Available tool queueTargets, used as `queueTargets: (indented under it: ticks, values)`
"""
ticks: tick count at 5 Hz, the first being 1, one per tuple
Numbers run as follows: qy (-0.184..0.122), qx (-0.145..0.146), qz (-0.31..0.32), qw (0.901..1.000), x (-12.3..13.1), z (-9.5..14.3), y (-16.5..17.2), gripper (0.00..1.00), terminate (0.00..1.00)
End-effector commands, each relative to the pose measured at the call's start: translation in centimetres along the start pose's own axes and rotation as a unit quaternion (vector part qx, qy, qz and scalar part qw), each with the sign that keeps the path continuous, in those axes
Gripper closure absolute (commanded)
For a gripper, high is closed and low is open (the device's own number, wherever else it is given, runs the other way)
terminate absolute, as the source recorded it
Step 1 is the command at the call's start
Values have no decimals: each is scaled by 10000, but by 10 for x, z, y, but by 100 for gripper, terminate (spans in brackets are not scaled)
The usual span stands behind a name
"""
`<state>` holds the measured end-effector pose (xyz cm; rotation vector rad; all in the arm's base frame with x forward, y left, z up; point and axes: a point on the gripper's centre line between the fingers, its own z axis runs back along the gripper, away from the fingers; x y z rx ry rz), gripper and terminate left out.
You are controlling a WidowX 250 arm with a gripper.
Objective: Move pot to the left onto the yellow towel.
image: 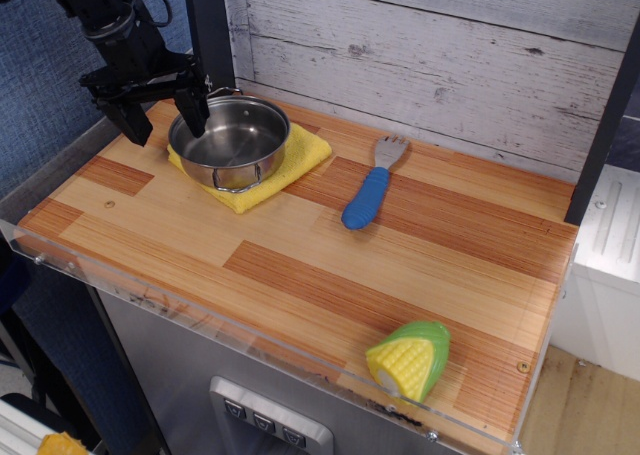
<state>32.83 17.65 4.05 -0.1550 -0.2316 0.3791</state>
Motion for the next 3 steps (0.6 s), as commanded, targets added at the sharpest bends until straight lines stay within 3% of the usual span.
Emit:
queueTargets:
  ticks: [1,2,3]
  values:
    - [-1062,27,-666,9921,21,84,-36,0,0]
    - [-1284,-11,-997,9867,19,109,-53,0,0]
    - [-1265,114,-1244,9841,20,123,-58,0,100]
